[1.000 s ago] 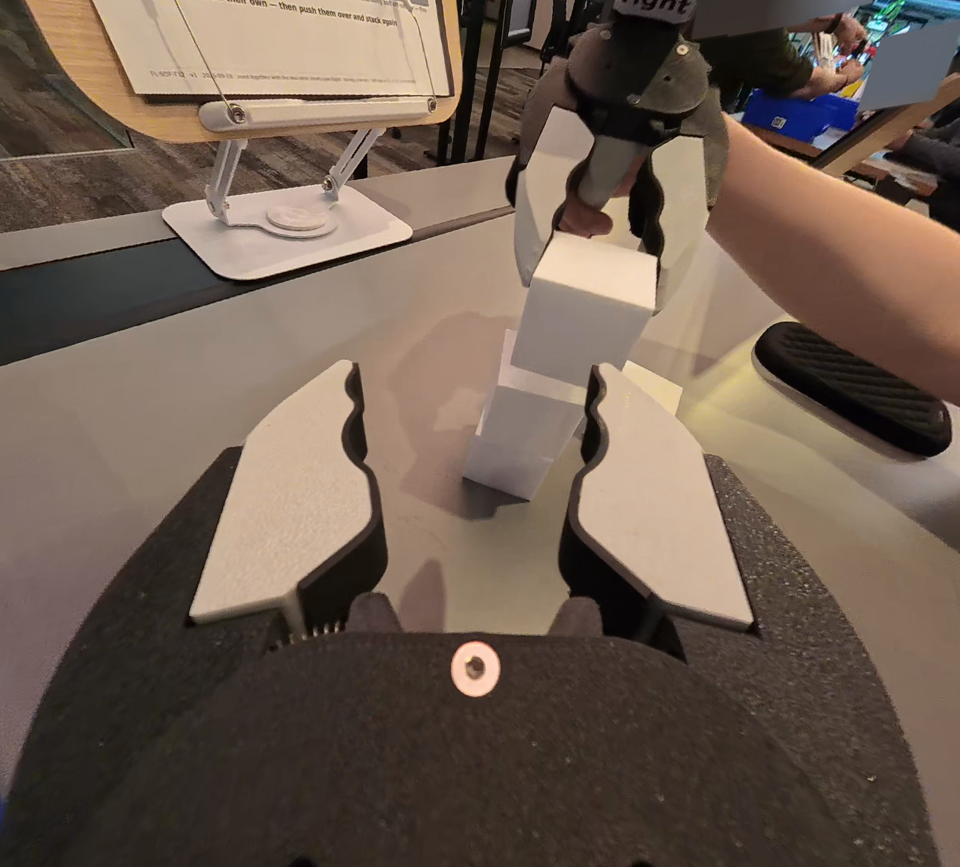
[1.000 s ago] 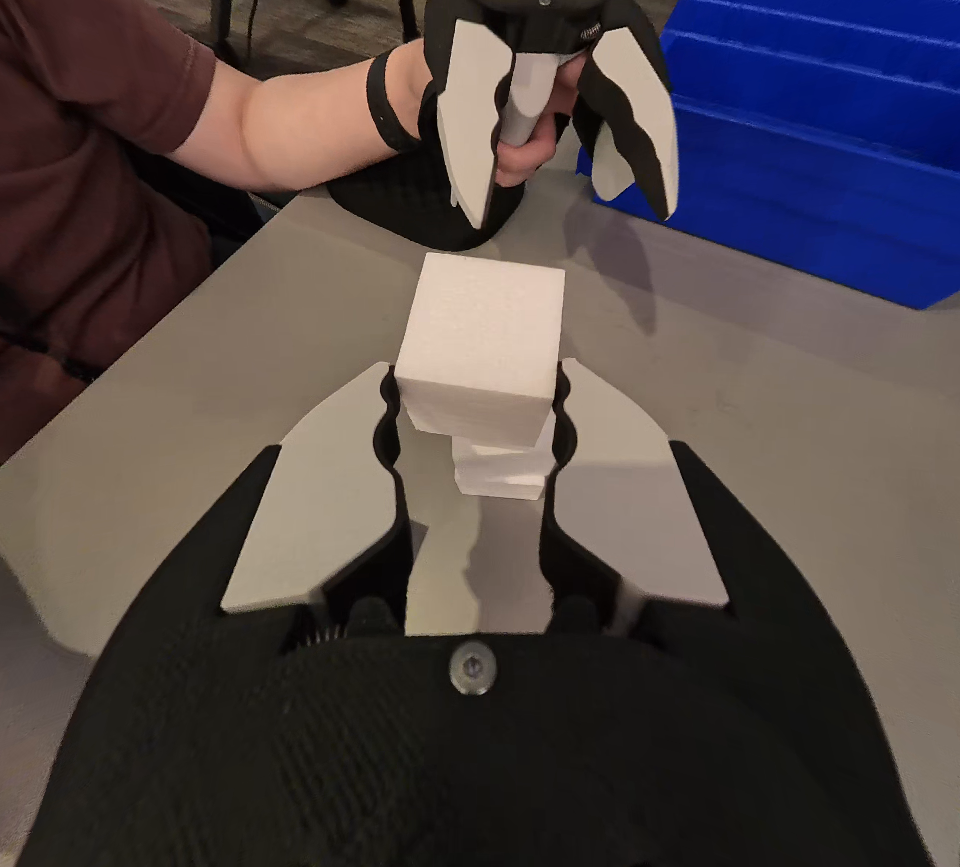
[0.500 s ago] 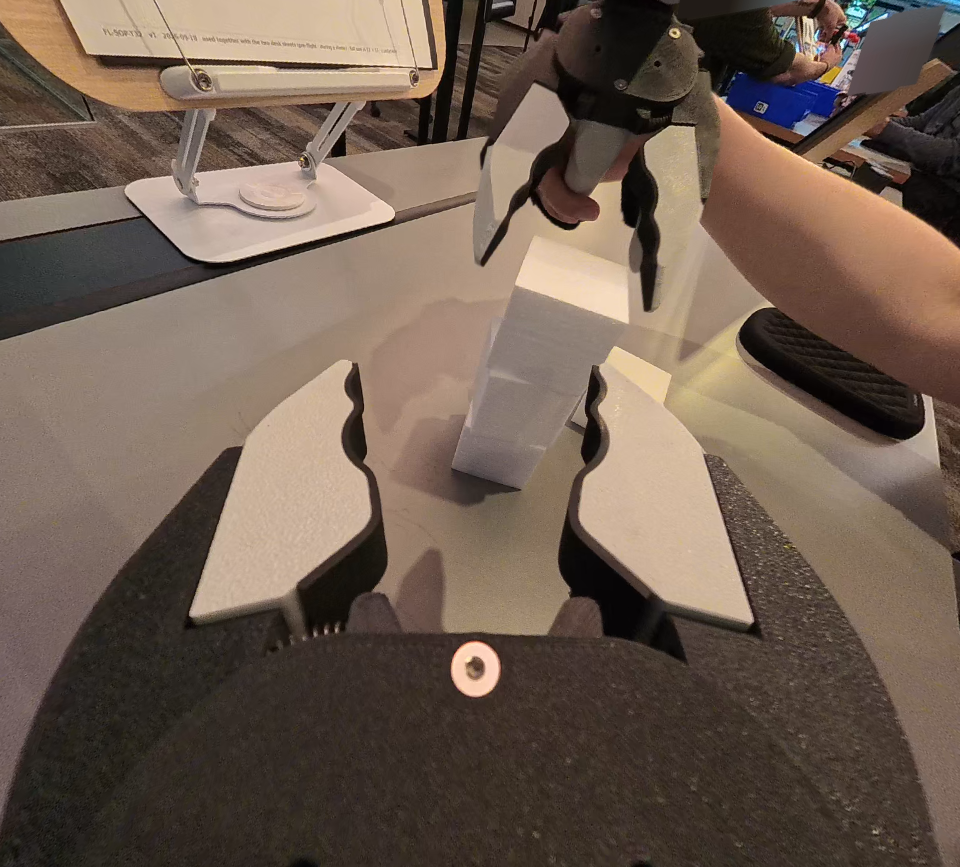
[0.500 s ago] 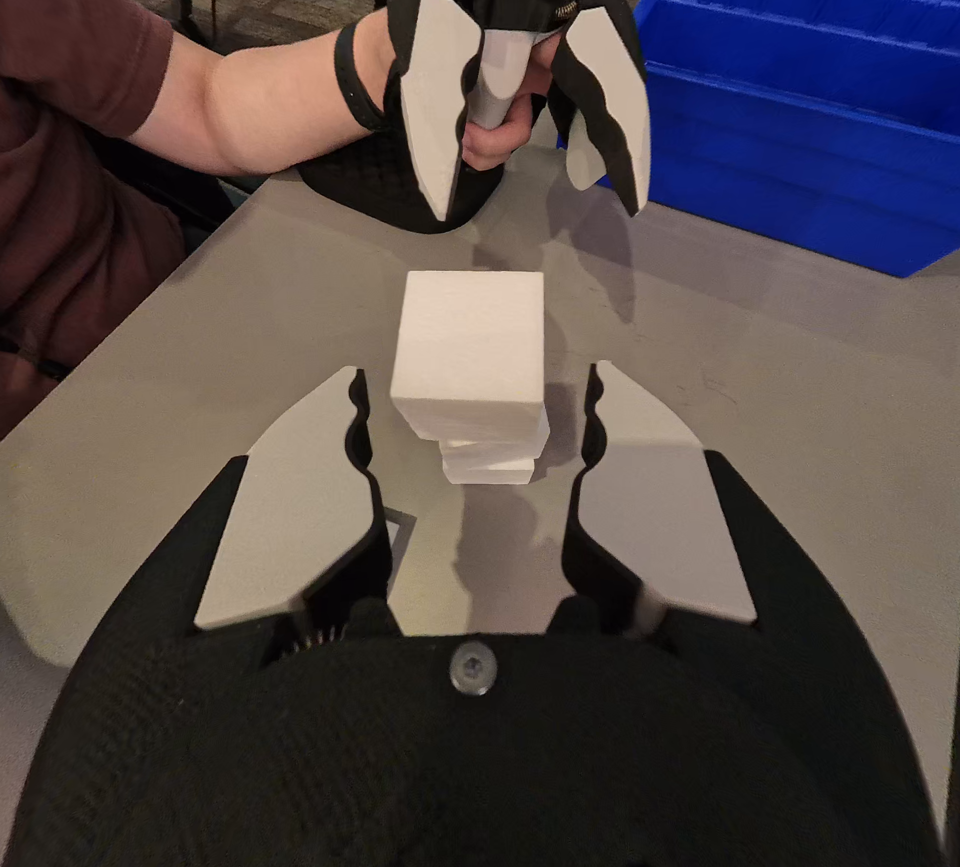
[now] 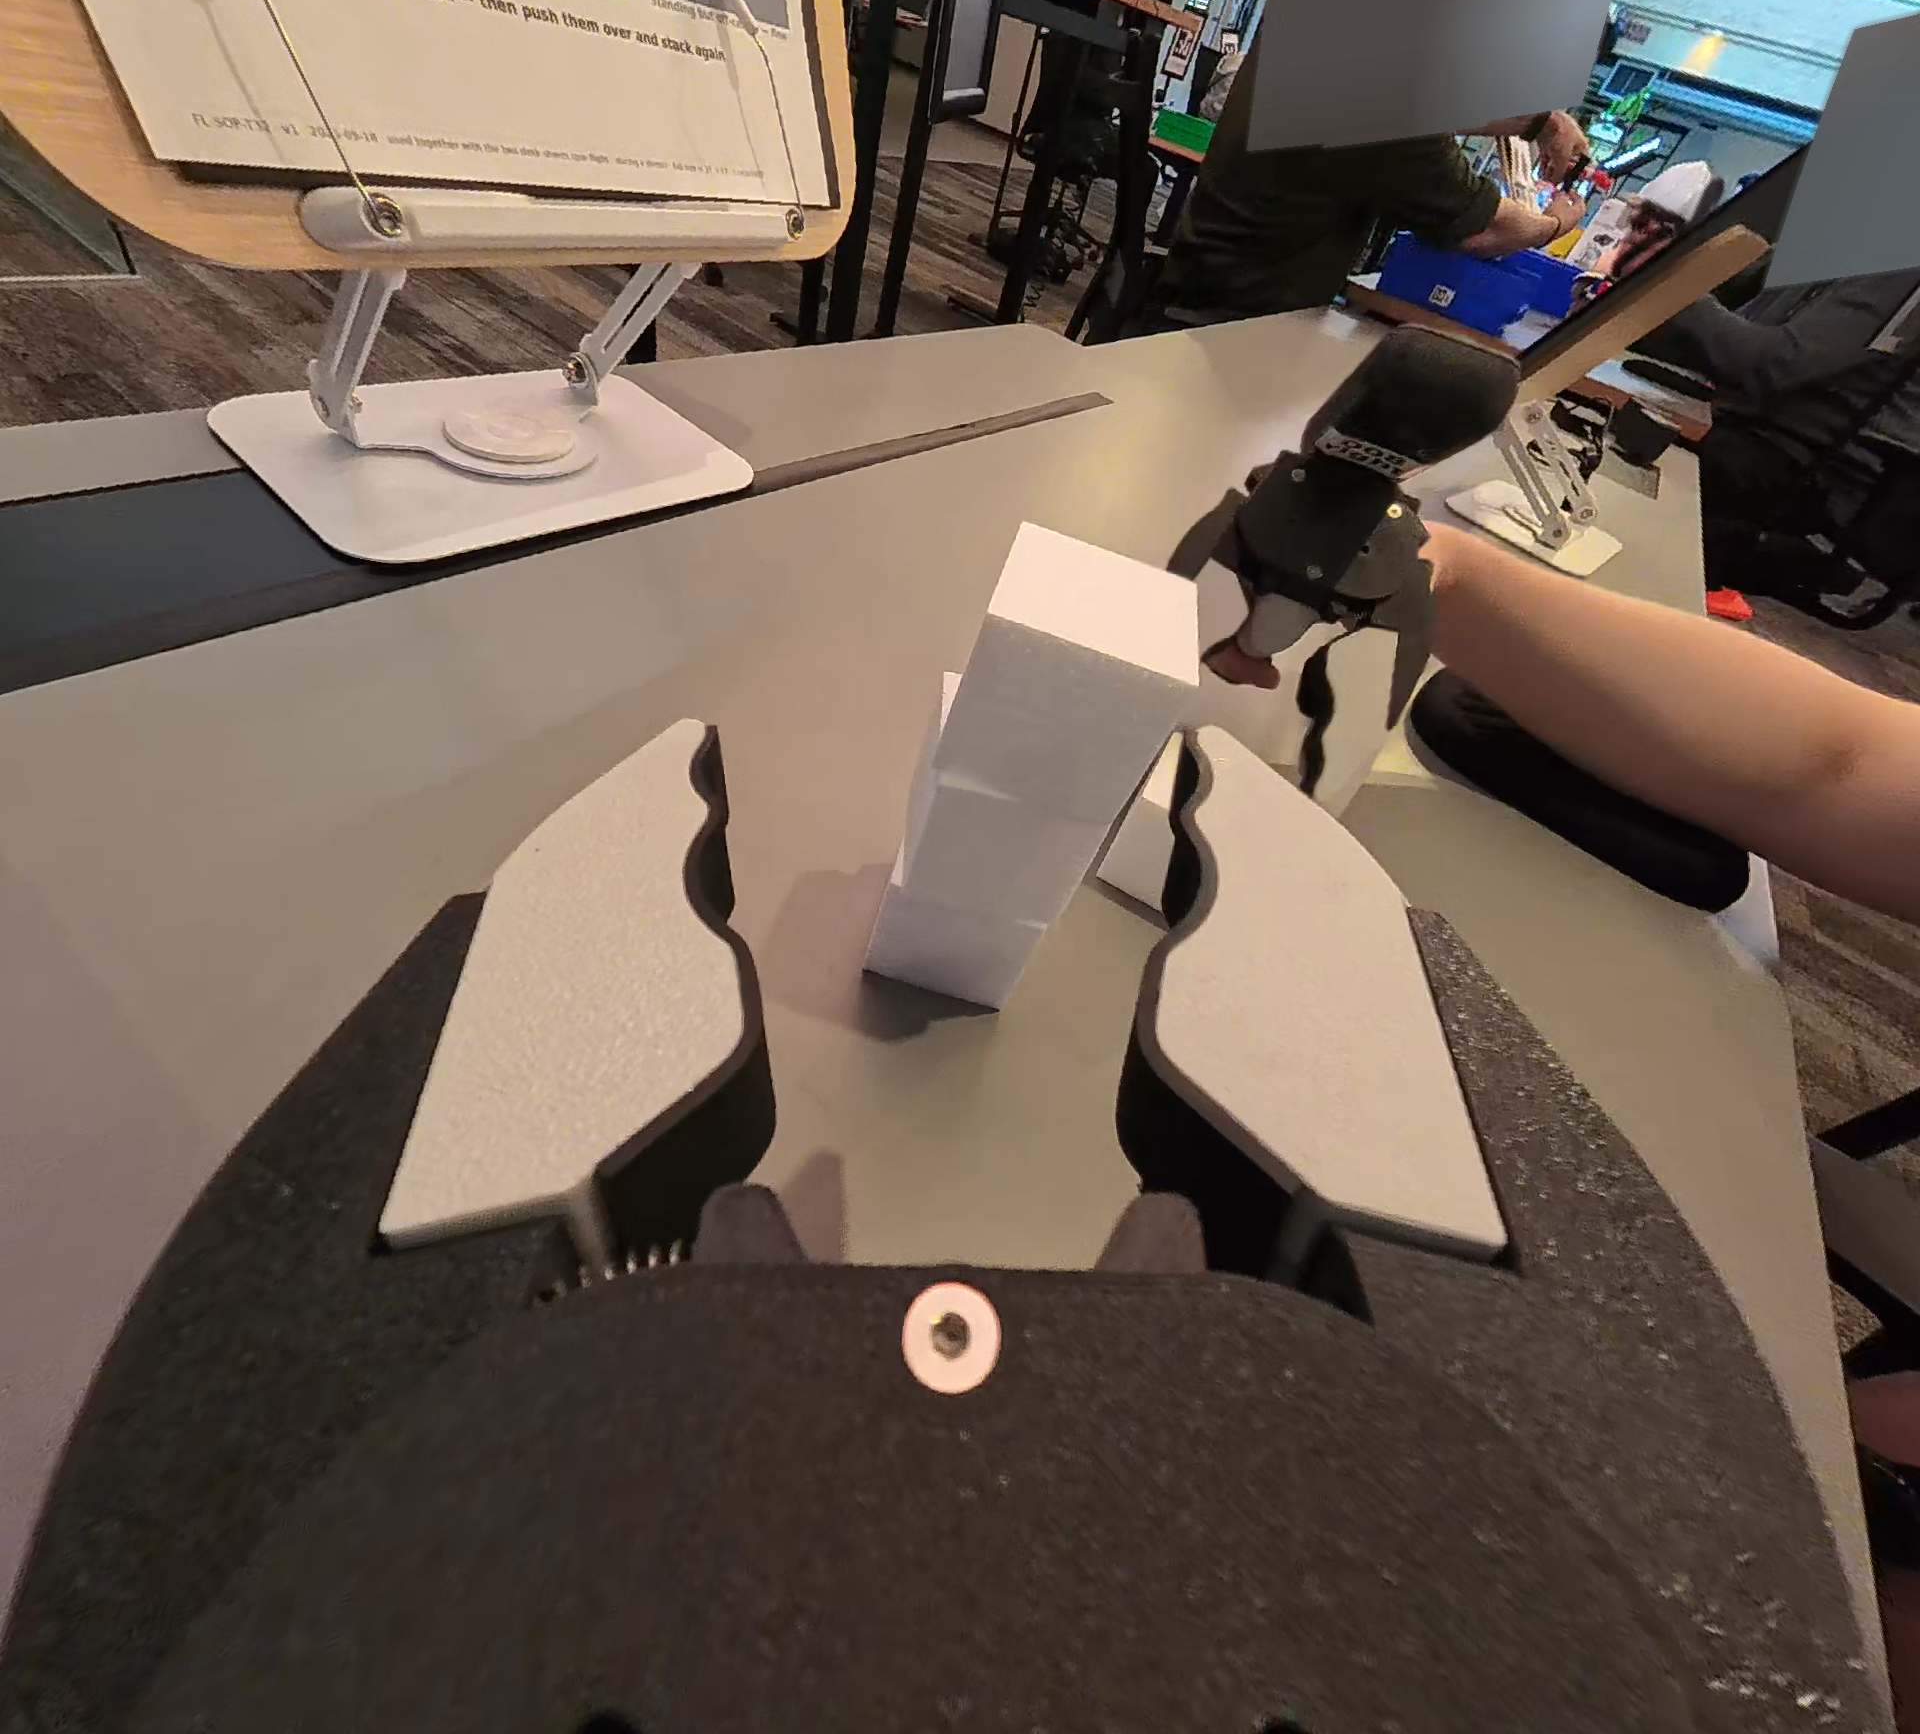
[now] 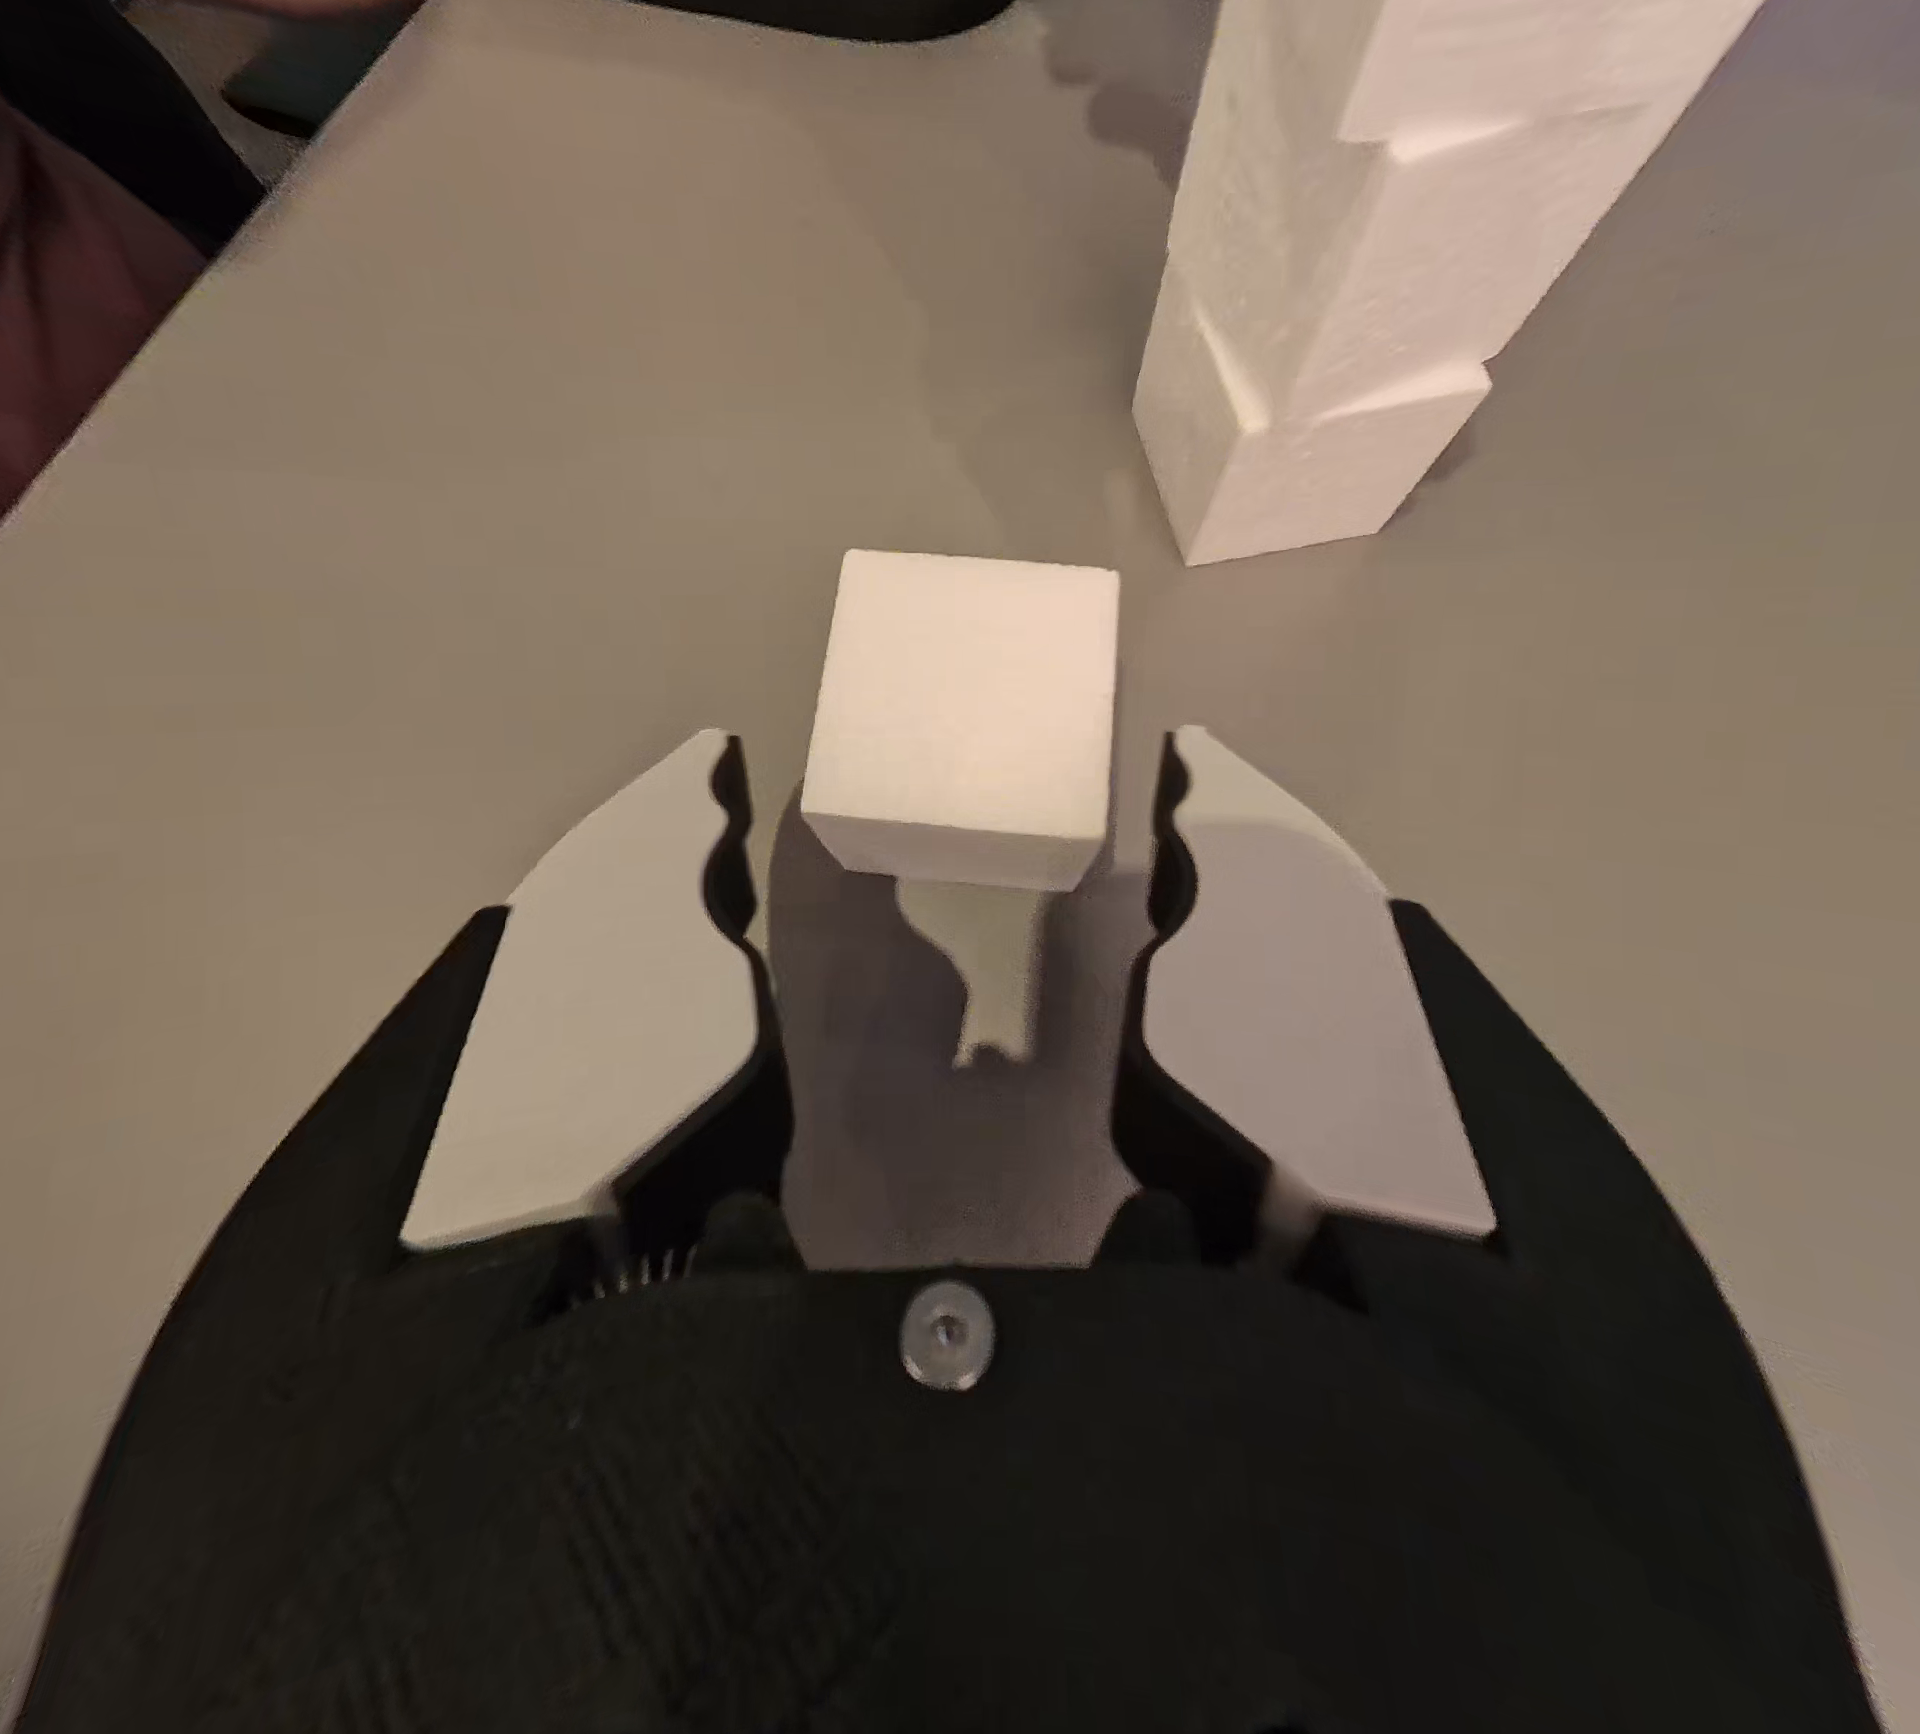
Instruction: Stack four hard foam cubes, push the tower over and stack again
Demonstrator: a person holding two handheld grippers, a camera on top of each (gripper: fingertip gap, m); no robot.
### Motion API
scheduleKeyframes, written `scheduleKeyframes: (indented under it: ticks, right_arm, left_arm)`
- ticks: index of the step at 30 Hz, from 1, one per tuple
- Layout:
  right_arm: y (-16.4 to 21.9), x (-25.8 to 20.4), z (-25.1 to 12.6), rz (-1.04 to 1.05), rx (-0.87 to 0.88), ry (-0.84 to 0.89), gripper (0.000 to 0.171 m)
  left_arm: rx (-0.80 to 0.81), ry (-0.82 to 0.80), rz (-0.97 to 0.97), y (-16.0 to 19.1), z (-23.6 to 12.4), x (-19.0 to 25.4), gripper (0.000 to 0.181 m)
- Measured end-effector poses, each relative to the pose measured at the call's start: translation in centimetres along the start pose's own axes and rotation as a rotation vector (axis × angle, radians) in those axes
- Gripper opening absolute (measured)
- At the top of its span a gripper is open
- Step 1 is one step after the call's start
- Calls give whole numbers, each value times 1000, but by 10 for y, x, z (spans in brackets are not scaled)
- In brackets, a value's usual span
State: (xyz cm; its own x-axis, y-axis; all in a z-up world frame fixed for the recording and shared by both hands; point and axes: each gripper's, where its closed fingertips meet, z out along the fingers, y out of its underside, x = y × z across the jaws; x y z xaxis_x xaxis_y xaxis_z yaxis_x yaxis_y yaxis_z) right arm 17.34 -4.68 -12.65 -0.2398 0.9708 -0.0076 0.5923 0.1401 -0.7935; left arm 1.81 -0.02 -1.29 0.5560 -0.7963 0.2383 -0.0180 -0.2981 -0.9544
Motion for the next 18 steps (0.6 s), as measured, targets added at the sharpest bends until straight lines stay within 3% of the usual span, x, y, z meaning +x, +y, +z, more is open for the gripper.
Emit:
scheduleKeyframes:
  ticks: [2, 6, 13, 18]
  right_arm:
    - [4, 1, 3, -12, -16, 21, 59]
    - [-15, -1, -7, -4, 45, 4, 59]
    - [-140, 18, -65, -143, 278, 57, 59]
    - [-174, 52, -58, -85, 208, 21, 59]
  left_arm:
    - [-12, -3, 9, 3, 3, -1, 82]
    - [-40, -25, 15, 10, 5, -6, 83]
    - [-41, -28, -2, 12, 5, -9, 82]
    - [-83, -30, 1, 22, 9, -11, 82]
